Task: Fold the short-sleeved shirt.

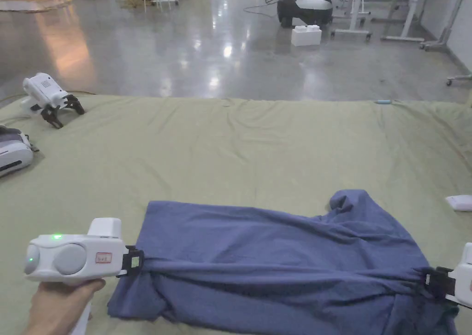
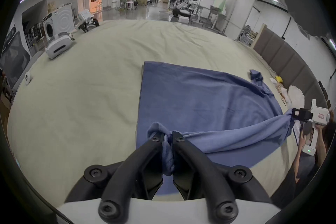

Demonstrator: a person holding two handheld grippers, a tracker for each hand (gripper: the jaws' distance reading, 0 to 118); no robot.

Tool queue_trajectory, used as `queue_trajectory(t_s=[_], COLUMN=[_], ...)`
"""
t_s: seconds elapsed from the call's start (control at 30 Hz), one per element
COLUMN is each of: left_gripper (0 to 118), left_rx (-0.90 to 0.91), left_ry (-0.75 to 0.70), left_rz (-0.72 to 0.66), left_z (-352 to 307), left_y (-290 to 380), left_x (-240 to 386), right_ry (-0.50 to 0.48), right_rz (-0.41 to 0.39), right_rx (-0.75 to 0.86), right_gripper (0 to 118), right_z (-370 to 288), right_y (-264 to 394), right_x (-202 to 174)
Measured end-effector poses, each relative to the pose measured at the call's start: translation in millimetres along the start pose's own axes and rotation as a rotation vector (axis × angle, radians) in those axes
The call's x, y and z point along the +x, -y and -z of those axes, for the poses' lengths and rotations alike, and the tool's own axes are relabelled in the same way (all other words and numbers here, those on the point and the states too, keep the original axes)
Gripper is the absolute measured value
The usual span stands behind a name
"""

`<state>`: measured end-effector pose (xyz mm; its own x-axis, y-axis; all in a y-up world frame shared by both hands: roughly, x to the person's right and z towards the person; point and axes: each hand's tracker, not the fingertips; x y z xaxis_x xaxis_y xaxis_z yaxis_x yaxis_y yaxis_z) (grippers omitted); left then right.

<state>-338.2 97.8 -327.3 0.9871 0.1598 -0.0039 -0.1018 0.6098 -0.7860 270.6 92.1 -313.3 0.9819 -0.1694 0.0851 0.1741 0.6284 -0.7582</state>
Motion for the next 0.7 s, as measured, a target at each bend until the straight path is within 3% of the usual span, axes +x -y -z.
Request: queue_trajectory(t_s=[0.07, 0.13, 0.17, 0.2, 0.23, 0.27, 0.37, 0.6, 0.67, 0.7], left_gripper=[5, 28, 63, 84, 91, 89, 89, 86, 80, 74], left_rx=[-0.015, -0.02, -0.02, -0.026, 0.002, 0.076, 0.337, 0.776, 0.829, 0.837], left_ry=[-0.007, -0.05, -0.063, -0.072, -0.072, -0.049, -0.036, -0.121, -0.172, -0.184], left_rz=[-0.02, -0.035, -0.047, -0.058, -0.056, -0.046, 0.08, 0.182, 0.229, 0.214], left_z=[26, 43, 46, 46, 38, 22, -51, -236, -272, -229], left_y=[-10, -15, -16, -15, -13, -11, 4, 85, 111, 76], left_x=[1, 2, 2, 2, 4, 6, 26, 97, 117, 94], right_ry=[0.025, 0.04, 0.053, 0.054, 0.05, 0.033, -0.016, -0.119, -0.115, -0.11], right_rz=[-0.005, -0.013, -0.016, -0.019, -0.021, -0.022, -0.081, -0.155, -0.194, -0.211], right_rx=[-0.056, -0.064, -0.068, -0.078, -0.081, -0.06, 0.119, 0.525, 0.571, 0.595], right_gripper=[4, 5, 17, 42, 67, 76, 75, 74, 70, 66], right_z=[30, 47, 50, 50, 47, 36, -31, -189, -224, -237], right_y=[-7, -6, -5, -3, -2, 0, 12, 74, 94, 103], right_x=[-2, -3, -2, 0, 2, 3, -14, -60, -74, -82])
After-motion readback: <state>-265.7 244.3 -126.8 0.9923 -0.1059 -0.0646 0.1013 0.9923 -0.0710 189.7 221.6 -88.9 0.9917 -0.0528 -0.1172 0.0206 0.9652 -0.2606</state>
